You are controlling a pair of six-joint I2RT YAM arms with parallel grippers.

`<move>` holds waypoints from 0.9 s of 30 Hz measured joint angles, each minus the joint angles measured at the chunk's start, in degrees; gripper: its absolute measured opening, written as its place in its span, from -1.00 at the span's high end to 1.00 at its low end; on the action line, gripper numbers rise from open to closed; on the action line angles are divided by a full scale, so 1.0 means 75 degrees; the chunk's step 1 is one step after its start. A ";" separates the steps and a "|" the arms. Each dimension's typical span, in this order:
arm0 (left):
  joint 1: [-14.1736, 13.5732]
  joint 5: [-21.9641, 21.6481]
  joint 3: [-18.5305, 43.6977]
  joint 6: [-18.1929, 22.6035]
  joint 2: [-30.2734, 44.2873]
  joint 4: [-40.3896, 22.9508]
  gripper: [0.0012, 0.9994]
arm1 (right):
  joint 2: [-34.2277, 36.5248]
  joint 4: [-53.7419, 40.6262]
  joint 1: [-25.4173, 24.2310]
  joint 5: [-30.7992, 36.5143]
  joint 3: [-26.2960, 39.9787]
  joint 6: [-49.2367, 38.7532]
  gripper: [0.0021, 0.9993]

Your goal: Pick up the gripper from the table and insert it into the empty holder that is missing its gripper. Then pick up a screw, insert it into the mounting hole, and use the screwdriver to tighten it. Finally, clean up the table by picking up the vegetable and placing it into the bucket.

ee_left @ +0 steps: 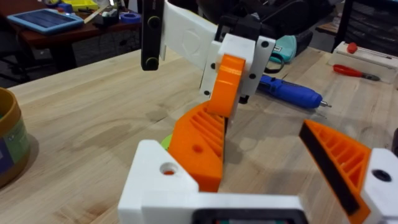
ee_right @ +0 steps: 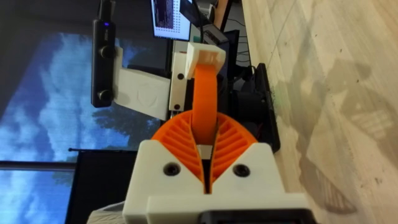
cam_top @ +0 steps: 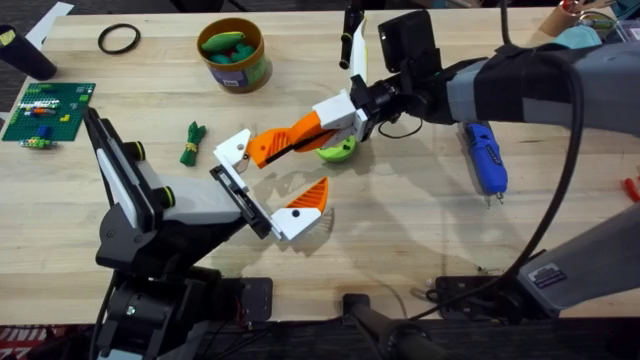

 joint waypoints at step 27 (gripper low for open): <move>0.0000 0.0301 0.0000 -0.0076 0.0000 0.0003 -0.97 | 0.0000 -0.1639 -0.0004 -0.0374 0.0009 -0.1536 0.97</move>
